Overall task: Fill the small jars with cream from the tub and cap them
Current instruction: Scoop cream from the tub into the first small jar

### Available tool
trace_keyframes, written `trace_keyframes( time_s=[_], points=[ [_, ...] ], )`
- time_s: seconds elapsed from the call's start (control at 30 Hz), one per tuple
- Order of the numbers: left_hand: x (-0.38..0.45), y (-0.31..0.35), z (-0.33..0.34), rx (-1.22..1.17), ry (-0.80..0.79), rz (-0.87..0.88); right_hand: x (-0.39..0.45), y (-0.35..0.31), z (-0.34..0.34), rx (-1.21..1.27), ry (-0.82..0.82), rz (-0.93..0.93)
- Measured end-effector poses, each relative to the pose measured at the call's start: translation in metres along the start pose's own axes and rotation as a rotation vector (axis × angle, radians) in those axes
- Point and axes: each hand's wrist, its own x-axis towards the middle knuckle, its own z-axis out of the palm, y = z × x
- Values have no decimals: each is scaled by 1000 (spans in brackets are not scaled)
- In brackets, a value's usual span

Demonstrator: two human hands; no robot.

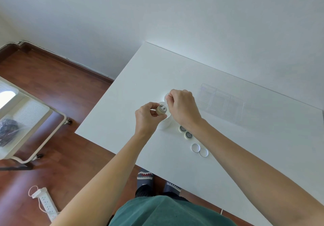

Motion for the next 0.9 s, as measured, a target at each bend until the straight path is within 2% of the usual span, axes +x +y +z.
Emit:
trace_keyframes(
  time_s=[0.17, 0.57, 0.8, 0.9],
  points=[
    [1, 1, 1, 21, 24, 9, -3, -1, -1, -17, 23, -56],
    [3, 0, 0, 49, 33, 1, 1, 6, -12, 50, 79, -36],
    [4, -5, -9, 8, 56, -26, 13, 22, -16, 330, 143, 242],
    [4, -10, -16, -26, 69, -33, 19, 35, -9, 497, 126, 433]
  ],
)
